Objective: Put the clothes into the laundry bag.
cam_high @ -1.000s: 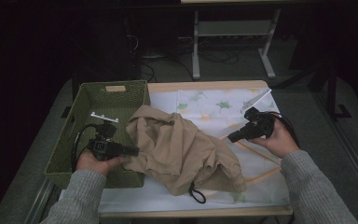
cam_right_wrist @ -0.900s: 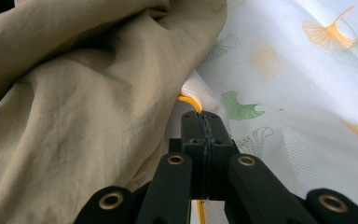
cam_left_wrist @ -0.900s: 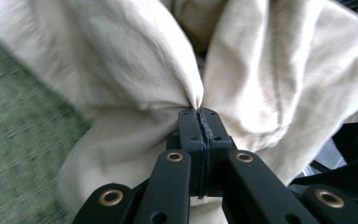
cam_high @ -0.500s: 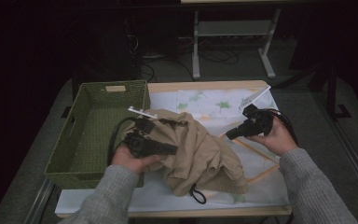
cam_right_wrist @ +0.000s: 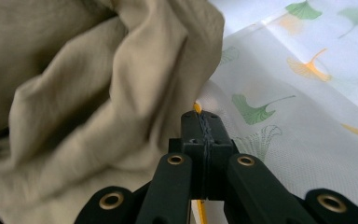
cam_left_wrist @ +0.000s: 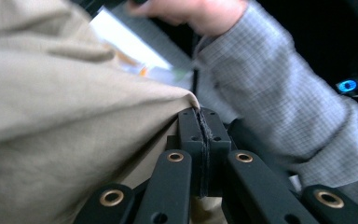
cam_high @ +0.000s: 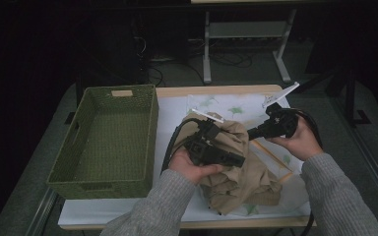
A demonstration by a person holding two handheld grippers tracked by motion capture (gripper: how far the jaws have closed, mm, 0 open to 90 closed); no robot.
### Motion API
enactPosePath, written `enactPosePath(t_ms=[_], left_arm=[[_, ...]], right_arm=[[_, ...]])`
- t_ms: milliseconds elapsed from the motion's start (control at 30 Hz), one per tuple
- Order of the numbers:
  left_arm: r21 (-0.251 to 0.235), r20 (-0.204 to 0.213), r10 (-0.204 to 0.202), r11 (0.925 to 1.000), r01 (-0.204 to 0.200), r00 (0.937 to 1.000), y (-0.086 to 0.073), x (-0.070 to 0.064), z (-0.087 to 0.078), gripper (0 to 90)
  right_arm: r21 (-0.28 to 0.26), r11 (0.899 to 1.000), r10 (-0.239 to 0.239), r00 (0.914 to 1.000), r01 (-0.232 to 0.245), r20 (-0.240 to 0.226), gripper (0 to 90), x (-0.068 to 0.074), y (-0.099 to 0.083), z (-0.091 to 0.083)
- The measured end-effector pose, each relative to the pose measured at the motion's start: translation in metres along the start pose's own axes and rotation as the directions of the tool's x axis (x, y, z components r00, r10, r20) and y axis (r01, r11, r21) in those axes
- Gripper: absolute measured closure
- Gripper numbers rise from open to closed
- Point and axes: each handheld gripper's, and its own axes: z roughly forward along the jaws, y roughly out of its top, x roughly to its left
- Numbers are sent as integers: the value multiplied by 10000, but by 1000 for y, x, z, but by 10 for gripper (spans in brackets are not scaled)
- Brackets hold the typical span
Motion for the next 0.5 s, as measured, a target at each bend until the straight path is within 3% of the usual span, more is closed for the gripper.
enactPosePath(t_ms=[100,133,367,500], left_arm=[[-30,-11,95,10000,-95,10000,4,-3,3,896],[160,-83,139,9998,-138,9999,2,-1,9,895],[850,-278,-569,9946,590,9980,-28,32,55,887],[809,-468,-687,9941,723,9965,-37,37,55,870]], right_arm=[[-95,10000,29,10000,-29,9,894,0,-1,-6],[-108,9999,48,10000,-48,-3,894,0,-1,-6],[62,9999,82,9999,-82,-150,894,-2,-8,3],[274,9995,139,9997,-133,-203,894,-2,-11,10]])
